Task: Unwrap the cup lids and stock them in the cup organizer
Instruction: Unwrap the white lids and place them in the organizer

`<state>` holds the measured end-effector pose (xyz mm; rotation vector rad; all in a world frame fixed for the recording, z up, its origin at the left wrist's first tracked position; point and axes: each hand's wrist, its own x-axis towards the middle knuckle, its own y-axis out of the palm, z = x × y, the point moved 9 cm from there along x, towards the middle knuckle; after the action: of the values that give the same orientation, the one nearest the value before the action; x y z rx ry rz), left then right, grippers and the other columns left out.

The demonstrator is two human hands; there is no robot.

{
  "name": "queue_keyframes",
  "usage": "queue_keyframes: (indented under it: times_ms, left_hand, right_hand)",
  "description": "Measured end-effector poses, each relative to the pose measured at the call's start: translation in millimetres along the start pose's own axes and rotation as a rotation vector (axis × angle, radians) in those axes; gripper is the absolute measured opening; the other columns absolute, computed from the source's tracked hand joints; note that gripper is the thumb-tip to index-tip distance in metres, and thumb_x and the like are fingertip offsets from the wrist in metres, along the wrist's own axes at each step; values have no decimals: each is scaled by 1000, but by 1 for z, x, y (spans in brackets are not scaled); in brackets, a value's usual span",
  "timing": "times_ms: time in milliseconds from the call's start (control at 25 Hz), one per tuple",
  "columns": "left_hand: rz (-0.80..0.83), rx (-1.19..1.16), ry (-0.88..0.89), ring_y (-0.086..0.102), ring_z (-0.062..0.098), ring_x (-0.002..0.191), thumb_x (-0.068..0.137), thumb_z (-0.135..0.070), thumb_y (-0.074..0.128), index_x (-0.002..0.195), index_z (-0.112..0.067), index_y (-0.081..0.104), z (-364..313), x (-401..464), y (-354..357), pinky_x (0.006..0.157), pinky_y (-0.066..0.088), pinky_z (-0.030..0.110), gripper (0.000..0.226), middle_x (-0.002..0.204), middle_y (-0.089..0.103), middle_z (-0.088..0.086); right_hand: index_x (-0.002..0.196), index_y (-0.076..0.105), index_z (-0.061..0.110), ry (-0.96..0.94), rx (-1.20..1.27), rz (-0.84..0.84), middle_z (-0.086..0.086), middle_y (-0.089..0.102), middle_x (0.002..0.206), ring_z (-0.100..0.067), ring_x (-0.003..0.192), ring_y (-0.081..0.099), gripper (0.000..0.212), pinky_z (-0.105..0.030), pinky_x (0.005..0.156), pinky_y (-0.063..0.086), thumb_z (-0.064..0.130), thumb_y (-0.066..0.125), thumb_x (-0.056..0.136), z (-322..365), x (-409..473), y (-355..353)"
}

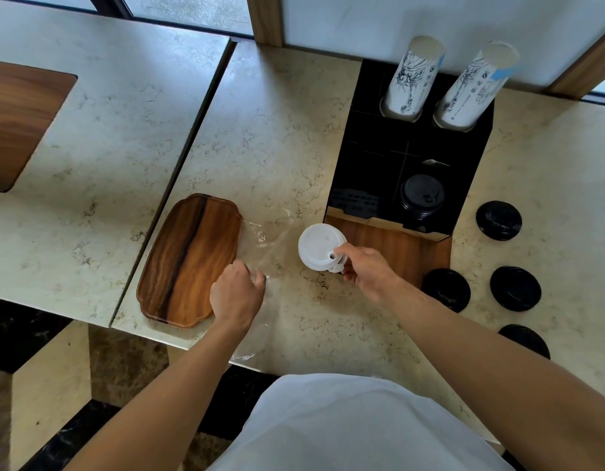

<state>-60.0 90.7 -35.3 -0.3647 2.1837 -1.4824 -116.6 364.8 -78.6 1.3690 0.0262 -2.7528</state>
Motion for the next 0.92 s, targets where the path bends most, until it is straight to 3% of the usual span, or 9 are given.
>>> queue_keyframes:
  times_ms: [240, 360, 480, 640, 760, 920]
  left_hand:
    - [-42, -114, 66, 48, 18, 60, 84, -38, 67, 79, -15, 47, -24, -7, -14, 59, 48, 40, 31, 73, 49, -1]
    - [-35, -305, 118, 50, 11, 64, 88, -33, 65, 79, -19, 52, -46, -11, -19, 56, 42, 30, 21, 74, 54, -4]
    - [127, -606, 4, 64, 11, 65, 91, -38, 63, 90, -21, 66, -59, -10, -4, 58, 50, 29, 17, 77, 68, -4]
    - [434, -951, -160, 76, 17, 82, 91, -46, 71, 117, -15, 66, -81, -16, 26, 70, 64, 38, 41, 98, 76, 4]
    - [449, -1012, -131, 77, 19, 85, 89, -37, 76, 125, -12, 63, -95, -16, 28, 74, 65, 42, 45, 101, 77, 3]
    - [429, -1039, -72, 78, 16, 82, 92, -25, 74, 128, -13, 66, -118, -9, 24, 66, 62, 27, 39, 101, 78, 2]
  right_hand:
    - [91, 70, 4, 16, 37, 9, -11, 69, 78, -17, 62, 52, 14, -29, 58, 43, 18, 71, 88, -6, -7, -1]
    - [90, 68, 4, 15, 78, -13, -11, 67, 77, -17, 63, 51, 14, -29, 58, 42, 17, 71, 88, -4, -11, -4]
    - [99, 68, -1, 7, 138, -6, -14, 67, 83, -18, 65, 51, 21, -29, 60, 42, 17, 72, 88, -3, -18, -4]
    - [113, 67, -4, -21, 181, 22, -16, 68, 96, -19, 73, 54, 35, -29, 63, 44, 19, 72, 88, -2, -29, -5]
    - [114, 67, 0, -45, 200, 10, -14, 68, 99, -18, 76, 55, 34, -28, 64, 46, 22, 73, 88, 3, -35, -10]
    - [115, 64, 3, -101, 188, -33, -12, 68, 101, -19, 81, 61, 36, -31, 74, 55, 23, 76, 86, 21, -38, -22]
